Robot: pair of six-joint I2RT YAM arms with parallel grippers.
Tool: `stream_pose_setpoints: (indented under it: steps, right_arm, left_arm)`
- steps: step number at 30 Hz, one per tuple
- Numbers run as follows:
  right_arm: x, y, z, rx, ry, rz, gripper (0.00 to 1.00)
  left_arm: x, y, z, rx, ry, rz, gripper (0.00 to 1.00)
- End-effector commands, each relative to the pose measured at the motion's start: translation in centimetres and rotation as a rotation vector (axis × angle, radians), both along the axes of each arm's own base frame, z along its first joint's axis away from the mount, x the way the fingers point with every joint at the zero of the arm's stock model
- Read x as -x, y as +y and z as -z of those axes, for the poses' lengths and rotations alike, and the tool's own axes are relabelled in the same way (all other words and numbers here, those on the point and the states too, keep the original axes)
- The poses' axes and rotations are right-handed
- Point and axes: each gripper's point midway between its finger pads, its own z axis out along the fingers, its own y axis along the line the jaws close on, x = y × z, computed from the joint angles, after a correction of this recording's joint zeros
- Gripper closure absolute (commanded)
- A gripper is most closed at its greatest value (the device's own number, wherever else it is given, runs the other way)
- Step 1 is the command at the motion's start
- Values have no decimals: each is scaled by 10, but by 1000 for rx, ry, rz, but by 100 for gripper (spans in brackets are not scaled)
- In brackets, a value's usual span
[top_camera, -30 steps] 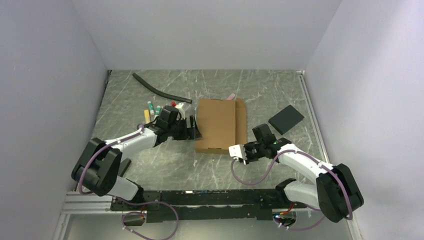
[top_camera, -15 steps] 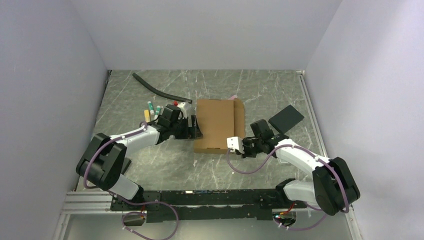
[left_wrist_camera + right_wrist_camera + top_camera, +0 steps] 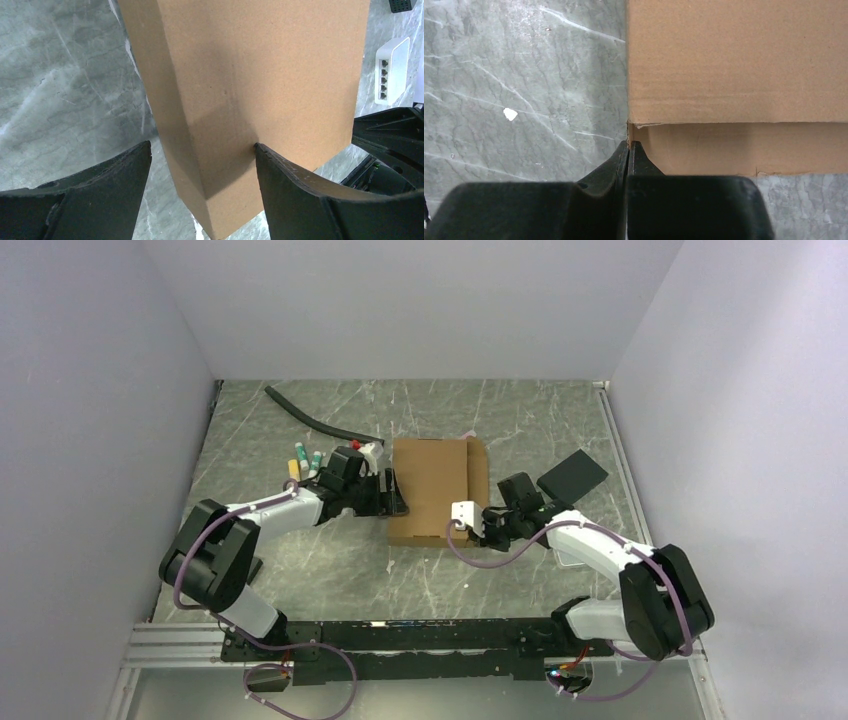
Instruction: Fold the paper box
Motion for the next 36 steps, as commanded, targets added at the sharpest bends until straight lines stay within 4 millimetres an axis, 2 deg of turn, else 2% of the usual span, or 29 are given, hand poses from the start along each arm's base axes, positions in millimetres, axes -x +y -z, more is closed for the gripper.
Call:
stream_pose_setpoints:
  steps: [1, 16, 36]
  right_arm:
    - [-11, 8, -9, -26, 7, 44, 100]
    - [-11, 4, -2, 9, 53, 83, 100]
    - [-13, 8, -7, -13, 59, 86, 100]
  left_arm:
    - [-2, -5, -1, 6, -7, 28, 20]
    - [-1, -5, -4, 8, -13, 26, 19]
    - [4, -9, -5, 57, -17, 37, 19]
